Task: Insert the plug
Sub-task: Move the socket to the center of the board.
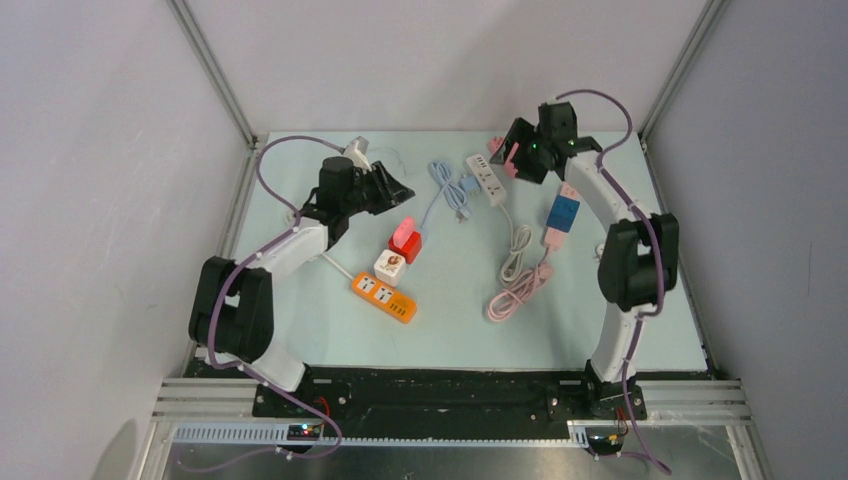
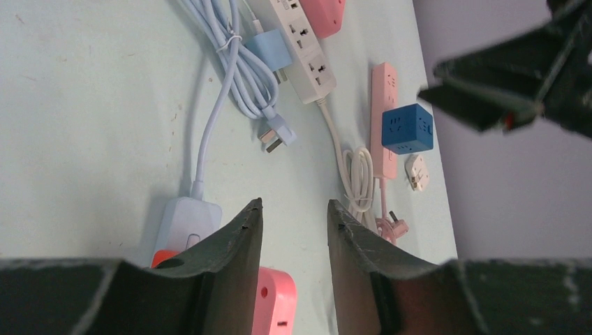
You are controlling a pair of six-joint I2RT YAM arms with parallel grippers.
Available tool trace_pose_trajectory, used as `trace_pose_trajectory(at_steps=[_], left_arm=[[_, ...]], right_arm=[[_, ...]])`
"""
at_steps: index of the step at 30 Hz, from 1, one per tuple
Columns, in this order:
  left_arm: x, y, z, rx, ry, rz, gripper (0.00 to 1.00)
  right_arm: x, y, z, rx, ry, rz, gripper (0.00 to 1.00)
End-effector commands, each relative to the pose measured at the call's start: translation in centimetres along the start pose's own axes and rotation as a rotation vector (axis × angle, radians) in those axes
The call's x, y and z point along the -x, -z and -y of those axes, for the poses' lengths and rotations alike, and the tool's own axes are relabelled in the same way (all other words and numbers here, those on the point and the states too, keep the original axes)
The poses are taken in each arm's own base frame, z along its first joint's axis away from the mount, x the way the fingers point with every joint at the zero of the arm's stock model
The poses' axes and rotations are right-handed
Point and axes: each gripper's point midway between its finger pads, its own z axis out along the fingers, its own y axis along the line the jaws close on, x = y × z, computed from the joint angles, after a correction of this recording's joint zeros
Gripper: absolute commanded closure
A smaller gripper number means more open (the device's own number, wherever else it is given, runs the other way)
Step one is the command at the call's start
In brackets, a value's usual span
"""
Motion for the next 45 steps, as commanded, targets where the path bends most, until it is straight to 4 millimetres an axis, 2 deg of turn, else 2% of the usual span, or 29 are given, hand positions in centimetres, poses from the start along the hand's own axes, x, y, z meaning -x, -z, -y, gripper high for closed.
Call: trace_pose_trajectory(at_steps=[1, 3, 4, 5, 6, 9, 13, 14, 17, 21, 23, 28, 32, 39, 42, 45], left_arm=[[0.9, 2.5, 1.4, 0.005, -0.085, 0.033, 0.56], [0.5, 3.1, 1.2, 0.020, -0.093, 0.024, 0.55], [0.5, 3.5, 1.2, 0.024, -0.103, 0.027, 0.55], [0.4, 3.7, 1.0, 0.034, -0.105, 0.019, 0.54], [0.4, 4.0, 1.1, 0.040, -0.115, 0.016, 0.54], [-0.1, 4.5, 0.7, 0.067, -0.126, -0.012, 0.54], [-0.1, 4.4, 0.9, 0.060, -0.141, -0.032, 0.53], [-0.1, 4.4, 0.9, 0.059, -0.141, -0.035, 0.53], [-0.1, 4.2, 1.3, 0.041, -0.149, -0.047, 0.53], [0.0, 4.2, 1.3, 0.040, -0.160, -0.050, 0.53], [0.0, 4.2, 1.3, 0.042, -0.166, -0.051, 0.53], [-0.2, 4.0, 1.0, 0.045, -0.170, -0.064, 0.53], [-0.1, 3.8, 0.9, 0.048, -0.174, -0.070, 0.53], [-0.2, 3.6, 0.4, 0.060, -0.170, -0.075, 0.53], [-0.3, 3.5, 0.2, 0.065, -0.168, -0.078, 0.53], [-0.4, 3.4, 0.0, 0.070, -0.164, -0.082, 0.53]], right_arm=[[5.0, -3.4, 2.7, -0.130, 0.097, 0.104, 0.31], [6.0, -5.3, 3.1, -0.144, 0.129, 0.115, 0.36], [5.6, -6.9, 3.8, -0.155, 0.140, 0.098, 0.38], [7.2, -6.9, 2.8, -0.133, 0.169, 0.141, 0.39], [6.8, -8.1, 3.6, -0.146, 0.174, 0.130, 0.39], [8.6, -9.4, 3.7, -0.133, 0.167, 0.194, 0.35], [9.6, -11.2, 5.0, -0.104, 0.074, 0.229, 0.24], [10.1, -11.4, 5.1, -0.085, 0.029, 0.243, 0.24], [10.0, -12.6, 4.6, -0.004, -0.054, 0.227, 0.26], [10.4, -13.5, 4.1, 0.044, -0.077, 0.229, 0.32], [10.1, -13.9, 4.1, 0.043, -0.078, 0.219, 0.34], [8.5, -15.1, 5.1, 0.026, -0.115, 0.162, 0.47], [7.4, -15.7, 5.7, 0.007, -0.149, 0.123, 0.52], [4.9, -15.3, 8.8, -0.165, -0.179, 0.062, 0.53], [3.9, -14.6, 10.0, -0.230, -0.185, 0.026, 0.53], [3.2, -13.8, 10.2, -0.251, -0.183, 0.001, 0.53]])
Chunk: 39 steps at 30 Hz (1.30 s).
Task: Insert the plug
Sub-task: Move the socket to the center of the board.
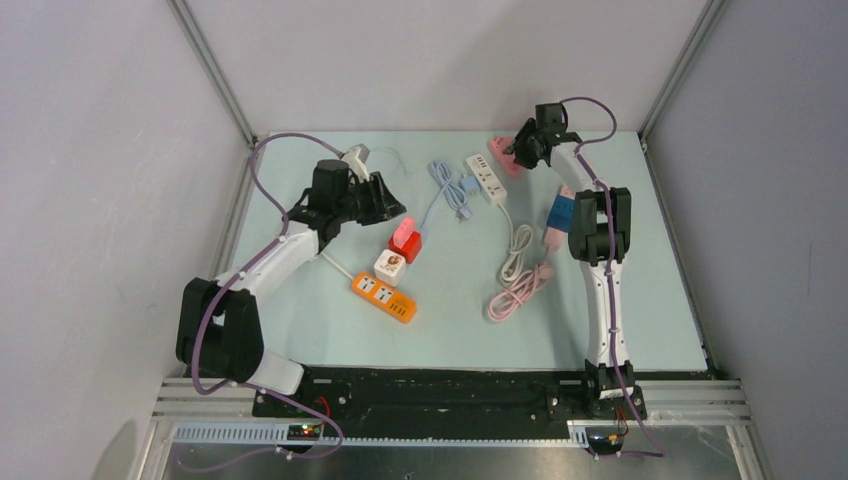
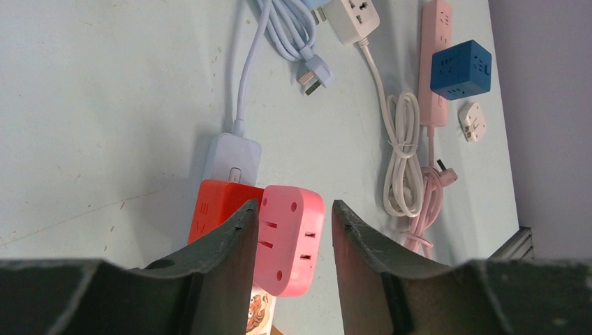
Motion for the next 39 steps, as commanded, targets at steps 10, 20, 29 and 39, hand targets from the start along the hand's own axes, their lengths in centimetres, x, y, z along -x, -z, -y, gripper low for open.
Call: trace_pose_trajectory(at_steps=[10, 20, 29, 39], left_arm=[[1.2, -0.2, 0.4, -0.013, -0.029, 0.019, 0.53], [0.8, 0.0, 0.1, -0.005, -0.030, 0.018, 0.53], [0.6, 0.0, 0.0, 0.000, -0.029, 0.016, 0.53], [0.5, -0.1, -0.1, 0.003, -0.024, 0.012, 0.54]], right_arm=[[-4.5, 0.8, 2.5, -0.075, 0.020, -0.165, 0.58], [-5.9, 0.2, 4.5, -0.158, 0.029, -0.191, 0.67], [-4.3, 3.2, 8.1, -0.406, 0.044, -0.127, 0.65], [-3.6, 7.1, 9.2, -0.467, 0.095, -0.152, 0.64]])
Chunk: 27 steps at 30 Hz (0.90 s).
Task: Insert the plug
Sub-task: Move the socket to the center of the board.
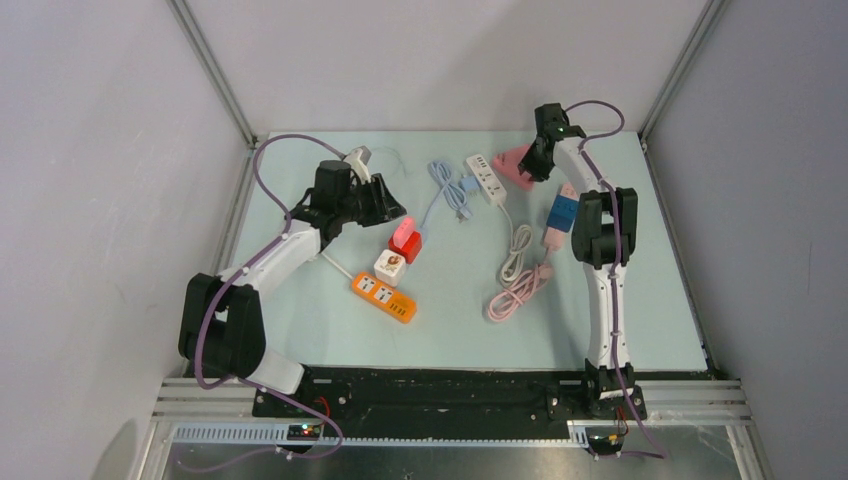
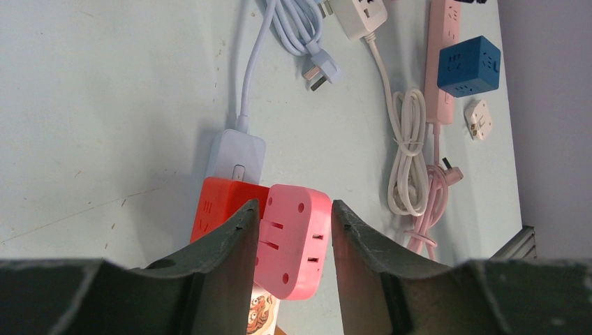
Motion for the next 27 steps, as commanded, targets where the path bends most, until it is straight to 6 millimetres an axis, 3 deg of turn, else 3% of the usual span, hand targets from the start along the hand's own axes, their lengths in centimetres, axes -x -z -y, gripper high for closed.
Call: trace_pose_trajectory(at_steps=[1, 6, 8, 14, 16, 18, 20, 27], left_arm=[[1.0, 0.4, 0.4, -0.010, -0.032, 0.033, 0.54], [1.0, 0.5, 0.4, -0.010, -0.030, 0.034, 0.54], [0.9, 0.5, 0.4, -0.010, -0.030, 0.032, 0.54], [1.3, 0.8, 0.8, -0.020, -0.035, 0.041, 0.54], [1.4, 0.8, 1.0, -0.025, -0.036, 0.045, 0.53], [1.4, 1.0, 1.0, -0.025, -0.035, 0.046, 0.53], [1.4, 1.2, 1.0, -0.023, -0.036, 0.050, 0.53], [0.9, 1.7, 0.8, -0.015, -0.030, 0.056, 0.54]], right_arm=[[-2.6, 1.9, 5.3, -0.181, 0.067, -0.105, 0.64], [-3.4, 3.6, 5.9, -0.197, 0.088, -0.131, 0.64], [-2.9, 4.4, 4.8, -0.178, 0.100, -0.107, 0.64], [0.7, 7.2, -2.1, -0.020, 0.163, 0.044, 0.60], [1.3, 7.6, -3.7, 0.020, 0.192, 0.092, 0.47], [0.6, 7.2, -4.8, 0.035, 0.232, 0.120, 0.30], [0.4, 6.5, -5.6, 0.060, 0.253, 0.150, 0.25], [0.0, 2.7, -5.4, 0.033, 0.289, 0.172, 0.32]])
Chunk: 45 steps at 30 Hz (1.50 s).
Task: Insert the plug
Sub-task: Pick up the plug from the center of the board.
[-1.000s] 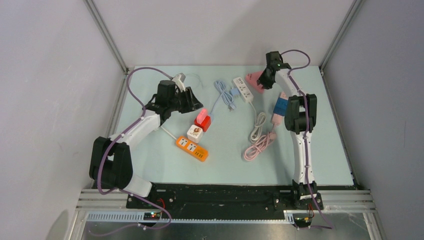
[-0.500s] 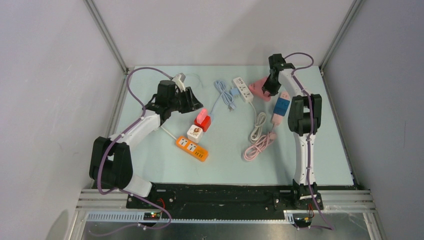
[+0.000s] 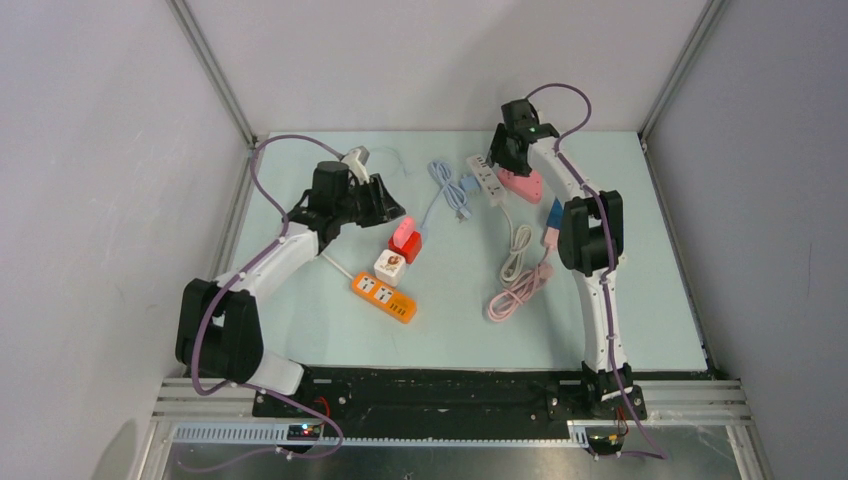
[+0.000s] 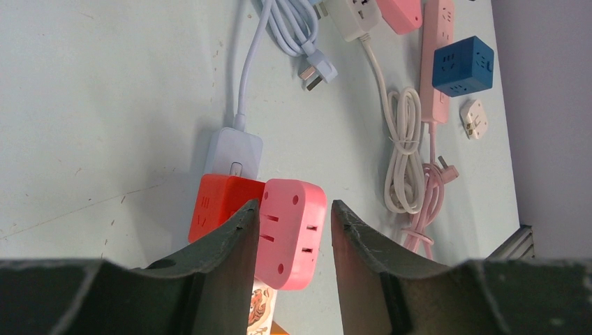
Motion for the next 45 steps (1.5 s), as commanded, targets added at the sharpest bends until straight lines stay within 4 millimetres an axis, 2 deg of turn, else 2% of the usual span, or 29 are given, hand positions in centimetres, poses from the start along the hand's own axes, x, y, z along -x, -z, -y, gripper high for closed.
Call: trace_pose_trajectory(at_steps=[1, 7, 10, 13, 19, 21, 24, 27, 33, 37, 40, 41, 42, 43, 44, 45], left_arm=[[0.8, 1.2, 0.5, -0.008, -0.027, 0.047, 0.54], [0.6, 1.5, 0.3, 0.004, -0.026, 0.050, 0.53], [0.6, 1.5, 0.2, 0.005, -0.026, 0.051, 0.54], [0.5, 1.4, 0.1, 0.010, -0.022, 0.048, 0.54], [0.4, 1.3, 0.0, 0.013, -0.020, 0.045, 0.53], [0.5, 1.3, 0.1, 0.012, -0.019, 0.045, 0.53], [0.6, 1.3, 0.1, 0.012, -0.018, 0.047, 0.53], [0.8, 1.4, 0.2, 0.010, -0.022, 0.054, 0.54], [1.2, 1.7, 0.5, 0.006, -0.029, 0.068, 0.53], [1.6, 2.1, 0.9, -0.001, -0.041, 0.083, 0.53], [2.0, 2.4, 1.3, -0.012, -0.050, 0.094, 0.52], [2.1, 2.5, 1.4, -0.016, -0.053, 0.096, 0.52], [2.2, 2.6, 1.5, -0.020, -0.057, 0.099, 0.51], [2.4, 2.7, 1.7, -0.023, -0.059, 0.103, 0.51], [2.4, 2.8, 1.9, -0.030, -0.060, 0.102, 0.50], [2.6, 2.9, 2.0, -0.035, -0.062, 0.106, 0.50]], right_arm=[[2.4, -1.7, 1.0, -0.037, 0.031, 0.104, 0.33], [3.0, -3.2, 1.0, -0.032, 0.108, 0.161, 0.37], [3.3, -3.6, 0.6, -0.022, 0.141, 0.165, 0.45], [2.6, -4.4, 0.8, -0.030, 0.162, 0.139, 0.52], [1.7, -4.4, 1.0, -0.053, 0.193, 0.112, 0.62], [1.6, -4.3, 1.0, -0.066, 0.208, 0.115, 0.68], [1.8, -4.0, 0.9, -0.076, 0.219, 0.119, 0.81], [2.6, -3.0, 0.6, -0.074, 0.212, 0.135, 0.91], [5.2, 0.3, -1.0, 0.000, 0.181, 0.182, 0.93], [7.1, 3.7, -2.0, 0.086, 0.139, 0.199, 0.93], [7.5, 5.6, -2.3, 0.172, 0.091, 0.167, 0.93], [8.0, 6.8, -2.4, 0.193, 0.079, 0.173, 0.93], [7.3, 6.9, -2.4, 0.233, 0.059, 0.137, 0.93], [7.7, 8.5, -3.1, 0.286, 0.052, 0.140, 0.93], [7.2, 8.5, -2.7, 0.298, 0.031, 0.116, 0.92], [7.0, 9.6, -3.0, 0.341, 0.017, 0.102, 0.92]])
